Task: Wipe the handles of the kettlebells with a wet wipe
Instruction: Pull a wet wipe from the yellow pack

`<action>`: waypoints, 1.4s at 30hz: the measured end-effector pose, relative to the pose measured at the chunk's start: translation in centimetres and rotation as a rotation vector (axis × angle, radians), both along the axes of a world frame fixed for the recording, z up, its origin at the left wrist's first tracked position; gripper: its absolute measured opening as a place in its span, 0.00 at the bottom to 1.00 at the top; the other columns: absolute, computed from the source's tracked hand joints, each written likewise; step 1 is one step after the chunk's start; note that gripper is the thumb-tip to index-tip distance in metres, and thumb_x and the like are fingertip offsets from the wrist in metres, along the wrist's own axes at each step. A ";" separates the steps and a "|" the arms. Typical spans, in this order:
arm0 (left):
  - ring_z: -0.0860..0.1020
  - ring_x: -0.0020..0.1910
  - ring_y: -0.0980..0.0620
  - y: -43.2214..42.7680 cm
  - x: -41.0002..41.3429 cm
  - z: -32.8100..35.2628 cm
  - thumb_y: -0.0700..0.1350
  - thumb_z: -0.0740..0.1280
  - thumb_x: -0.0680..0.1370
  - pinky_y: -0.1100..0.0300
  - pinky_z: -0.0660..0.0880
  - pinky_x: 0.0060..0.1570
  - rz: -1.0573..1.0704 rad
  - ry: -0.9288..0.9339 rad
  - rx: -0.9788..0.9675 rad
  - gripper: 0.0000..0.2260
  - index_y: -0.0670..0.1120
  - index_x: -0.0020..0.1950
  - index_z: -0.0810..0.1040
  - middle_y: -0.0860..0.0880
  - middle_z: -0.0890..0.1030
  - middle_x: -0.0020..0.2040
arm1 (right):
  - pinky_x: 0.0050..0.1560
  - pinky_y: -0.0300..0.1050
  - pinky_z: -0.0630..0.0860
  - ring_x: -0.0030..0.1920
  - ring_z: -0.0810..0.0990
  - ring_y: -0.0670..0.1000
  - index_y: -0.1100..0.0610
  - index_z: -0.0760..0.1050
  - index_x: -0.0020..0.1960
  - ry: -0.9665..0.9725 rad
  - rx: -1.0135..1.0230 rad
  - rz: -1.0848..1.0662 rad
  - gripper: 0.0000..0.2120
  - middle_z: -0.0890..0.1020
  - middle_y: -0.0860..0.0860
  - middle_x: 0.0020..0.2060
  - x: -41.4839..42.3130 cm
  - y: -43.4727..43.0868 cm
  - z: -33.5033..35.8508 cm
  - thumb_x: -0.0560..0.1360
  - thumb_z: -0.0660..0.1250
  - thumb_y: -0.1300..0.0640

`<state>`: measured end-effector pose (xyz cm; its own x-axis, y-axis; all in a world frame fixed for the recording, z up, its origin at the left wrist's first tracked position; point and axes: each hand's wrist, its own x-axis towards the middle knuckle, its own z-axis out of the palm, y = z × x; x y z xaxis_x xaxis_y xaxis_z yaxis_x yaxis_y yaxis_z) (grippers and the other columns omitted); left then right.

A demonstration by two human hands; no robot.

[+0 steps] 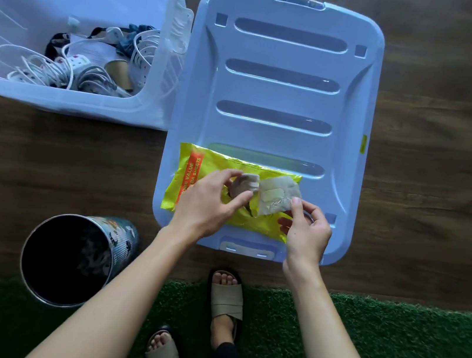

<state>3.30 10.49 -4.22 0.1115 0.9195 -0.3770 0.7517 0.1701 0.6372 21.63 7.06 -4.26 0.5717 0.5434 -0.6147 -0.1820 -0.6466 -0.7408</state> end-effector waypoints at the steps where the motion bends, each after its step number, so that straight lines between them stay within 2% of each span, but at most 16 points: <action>1: 0.79 0.44 0.55 0.3 0.6 0.0 0.61 0.68 0.79 0.57 0.76 0.42 0.047 -0.001 0.034 0.14 0.58 0.61 0.81 0.59 0.82 0.51 | 0.42 0.47 0.82 0.34 0.83 0.50 0.54 0.82 0.47 -0.007 0.005 0.004 0.06 0.86 0.51 0.39 0.0 -0.1 0.0 0.80 0.71 0.53; 3: 0.81 0.43 0.56 1.1 1.4 -0.4 0.56 0.70 0.79 0.61 0.74 0.40 0.222 -0.125 0.033 0.07 0.55 0.53 0.84 0.58 0.84 0.46 | 0.42 0.49 0.81 0.34 0.83 0.51 0.54 0.82 0.47 -0.015 0.007 0.007 0.06 0.86 0.51 0.39 0.0 -0.1 0.1 0.79 0.71 0.52; 5: 0.81 0.40 0.60 2.1 1.1 -0.6 0.50 0.72 0.79 0.63 0.73 0.40 0.553 -0.408 -0.030 0.02 0.55 0.48 0.85 0.57 0.84 0.43 | 0.42 0.51 0.80 0.33 0.82 0.52 0.53 0.82 0.45 -0.029 0.017 0.009 0.06 0.86 0.51 0.38 0.1 -0.1 0.4 0.79 0.71 0.52; 7: 0.78 0.37 0.57 2.4 -0.3 -0.1 0.46 0.70 0.81 0.61 0.72 0.38 0.864 -0.685 -0.062 0.05 0.52 0.46 0.84 0.54 0.83 0.41 | 0.43 0.52 0.80 0.34 0.82 0.52 0.51 0.82 0.44 -0.088 0.061 0.051 0.06 0.85 0.49 0.37 -0.2 -0.2 0.9 0.78 0.72 0.51; 9: 0.76 0.38 0.53 1.7 -1.9 0.5 0.45 0.68 0.82 0.59 0.72 0.38 0.994 -0.804 -0.028 0.06 0.49 0.46 0.83 0.51 0.82 0.41 | 0.43 0.50 0.82 0.36 0.84 0.48 0.50 0.82 0.44 -0.207 0.124 0.195 0.05 0.85 0.46 0.37 -1.2 -0.3 1.5 0.78 0.73 0.50; 14: 0.72 0.30 0.57 -0.5 -5.0 2.1 0.48 0.65 0.84 0.62 0.67 0.31 1.075 -0.749 0.108 0.06 0.50 0.49 0.79 0.53 0.79 0.39 | 0.48 0.46 0.76 0.46 0.81 0.49 0.50 0.84 0.48 -0.590 0.373 0.723 0.04 0.85 0.44 0.43 -6.3 -0.9 0.7 0.76 0.72 0.51; 19: 0.72 0.29 0.62 -2.2 -6.1 3.3 0.44 0.66 0.83 0.69 0.71 0.33 1.005 -0.653 0.152 0.05 0.49 0.49 0.80 0.53 0.80 0.37 | 0.56 0.54 0.72 0.56 0.77 0.57 0.51 0.82 0.60 -1.024 0.252 1.110 0.14 0.83 0.47 0.58 -7.8 -1.5 -3.3 0.76 0.67 0.51; 26: 0.81 0.40 0.61 -4.9 -7.5 4.9 0.48 0.72 0.79 0.65 0.77 0.42 0.977 -0.663 0.108 0.02 0.53 0.48 0.85 0.55 0.86 0.40 | 0.59 0.60 0.69 0.51 0.77 0.60 0.54 0.78 0.59 -1.333 0.054 1.476 0.14 0.79 0.52 0.49 -8.4 -0.3 -2.4 0.76 0.62 0.55; 29: 0.82 0.41 0.61 -6.3 -8.8 7.5 0.46 0.72 0.80 0.66 0.77 0.44 1.057 -0.727 0.111 0.02 0.52 0.50 0.85 0.55 0.87 0.41 | 0.68 0.62 0.61 0.59 0.76 0.59 0.49 0.81 0.59 -1.175 -0.147 1.574 0.14 0.80 0.51 0.55 -9.8 2.0 1.1 0.80 0.59 0.51; 31: 0.79 0.36 0.65 -7.8 -9.9 10.1 0.43 0.69 0.81 0.71 0.73 0.38 1.124 -0.788 0.126 0.04 0.48 0.51 0.84 0.58 0.85 0.37 | 0.67 0.57 0.64 0.63 0.75 0.56 0.41 0.79 0.66 -0.788 -0.143 1.457 0.16 0.80 0.48 0.61 -11.3 2.8 4.8 0.79 0.64 0.44; 33: 0.76 0.31 0.66 -10.1 -11.2 12.9 0.41 0.68 0.82 0.74 0.70 0.34 1.166 -0.843 0.123 0.05 0.44 0.54 0.83 0.59 0.83 0.34 | 0.60 0.48 0.74 0.53 0.80 0.49 0.39 0.75 0.70 -0.171 0.023 1.280 0.22 0.83 0.46 0.59 -13.8 1.8 9.2 0.77 0.72 0.46; 35: 0.77 0.31 0.65 -13.5 -12.9 15.9 0.41 0.67 0.82 0.75 0.70 0.34 1.178 -0.885 0.120 0.07 0.41 0.55 0.83 0.57 0.84 0.35 | 0.44 0.34 0.74 0.37 0.74 0.42 0.43 0.76 0.70 0.121 0.207 1.313 0.24 0.86 0.40 0.49 -16.9 -0.8 13.5 0.75 0.75 0.54; 36: 0.79 0.34 0.64 -15.5 -13.8 17.3 0.41 0.68 0.81 0.73 0.73 0.38 1.180 -0.895 0.123 0.07 0.41 0.55 0.84 0.55 0.85 0.37 | 0.36 0.30 0.69 0.32 0.69 0.40 0.48 0.79 0.68 0.157 0.279 1.370 0.22 0.85 0.37 0.40 -18.5 -2.4 15.1 0.76 0.75 0.58; 38: 0.84 0.45 0.58 -20.4 -16.1 19.9 0.42 0.69 0.80 0.66 0.78 0.50 1.198 -0.867 0.148 0.06 0.43 0.53 0.85 0.49 0.88 0.45 | 0.34 0.28 0.66 0.28 0.70 0.37 0.57 0.84 0.60 0.179 0.327 1.439 0.12 0.82 0.38 0.30 -22.0 -6.1 17.6 0.76 0.74 0.62; 40: 0.85 0.50 0.56 -26.3 -18.8 21.8 0.43 0.71 0.80 0.62 0.80 0.55 1.237 -0.767 0.189 0.06 0.43 0.54 0.86 0.49 0.88 0.48 | 0.41 0.35 0.71 0.36 0.76 0.37 0.55 0.87 0.51 0.170 0.337 1.500 0.05 0.86 0.46 0.34 -25.5 -10.4 19.2 0.75 0.75 0.58; 42: 0.85 0.52 0.58 -33.7 -21.6 23.3 0.45 0.72 0.80 0.61 0.80 0.57 1.303 -0.603 0.258 0.07 0.47 0.56 0.87 0.54 0.88 0.50 | 0.42 0.39 0.71 0.36 0.77 0.37 0.52 0.87 0.47 0.092 0.391 1.567 0.03 0.85 0.45 0.34 -29.1 -15.7 20.6 0.74 0.77 0.55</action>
<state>-18.30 -23.25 19.11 -0.7581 0.5242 -0.3880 -0.2292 0.3428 0.9110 -7.46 -8.59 16.39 -0.6950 0.6512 -0.3048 0.3902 -0.0144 -0.9206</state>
